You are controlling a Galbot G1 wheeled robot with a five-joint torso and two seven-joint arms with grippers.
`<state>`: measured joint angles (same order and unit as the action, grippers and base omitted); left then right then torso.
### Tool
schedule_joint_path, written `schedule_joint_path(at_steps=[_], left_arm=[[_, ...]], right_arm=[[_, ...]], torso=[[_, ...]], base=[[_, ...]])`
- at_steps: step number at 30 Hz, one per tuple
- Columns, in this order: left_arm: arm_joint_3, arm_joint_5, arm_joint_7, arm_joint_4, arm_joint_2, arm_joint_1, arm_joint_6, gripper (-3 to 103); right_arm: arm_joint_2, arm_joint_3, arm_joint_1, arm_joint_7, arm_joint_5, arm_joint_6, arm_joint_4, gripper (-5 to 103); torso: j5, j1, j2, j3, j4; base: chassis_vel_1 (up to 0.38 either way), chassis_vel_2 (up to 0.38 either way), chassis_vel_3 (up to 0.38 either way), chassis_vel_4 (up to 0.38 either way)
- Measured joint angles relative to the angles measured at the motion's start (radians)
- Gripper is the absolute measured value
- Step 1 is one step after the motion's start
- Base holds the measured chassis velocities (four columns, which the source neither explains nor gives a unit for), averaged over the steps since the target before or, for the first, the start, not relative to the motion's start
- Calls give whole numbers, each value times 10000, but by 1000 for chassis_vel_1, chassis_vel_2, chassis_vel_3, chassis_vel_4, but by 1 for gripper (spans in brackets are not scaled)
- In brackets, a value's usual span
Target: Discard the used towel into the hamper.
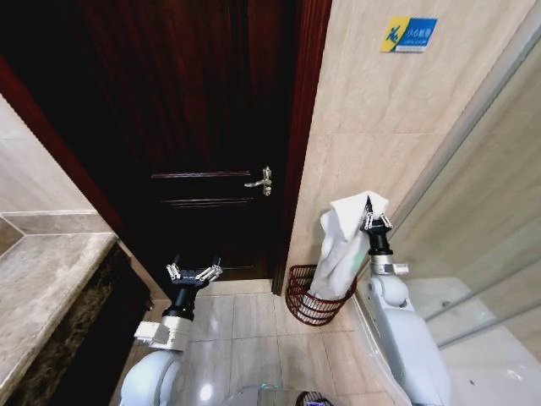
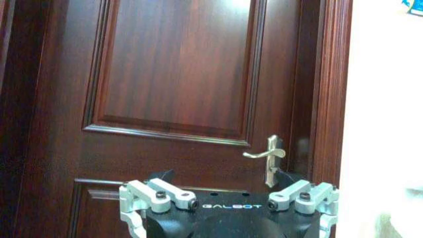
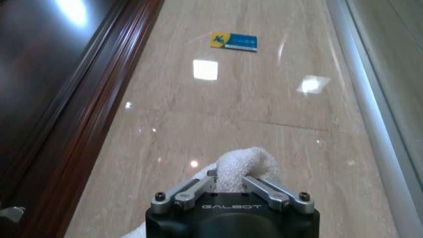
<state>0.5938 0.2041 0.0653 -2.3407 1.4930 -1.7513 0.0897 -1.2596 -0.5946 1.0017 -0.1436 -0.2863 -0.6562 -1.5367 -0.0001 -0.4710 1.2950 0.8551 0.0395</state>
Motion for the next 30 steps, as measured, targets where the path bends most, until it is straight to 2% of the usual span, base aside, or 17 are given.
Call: schedule_joint_path(at_steps=[9,18,30], left_arm=[[0,0,0,0,0,0,0,100],[0,0,0,0,0,0,0,100],[0,0,0,0,0,0,0,100]], right_arm=[[-20,122,-45,-40,80,-18,145,4],[-448,561,42,-85,453,-136,421,4],[-540,362,-1010,-319,496,-802,3475,4]], torso=[[0,0,0,0,0],[0,0,0,-1,2],[0,1,0,-1,1]], base=[[0,0,0,0],[0,0,0,0],[0,0,0,0]])
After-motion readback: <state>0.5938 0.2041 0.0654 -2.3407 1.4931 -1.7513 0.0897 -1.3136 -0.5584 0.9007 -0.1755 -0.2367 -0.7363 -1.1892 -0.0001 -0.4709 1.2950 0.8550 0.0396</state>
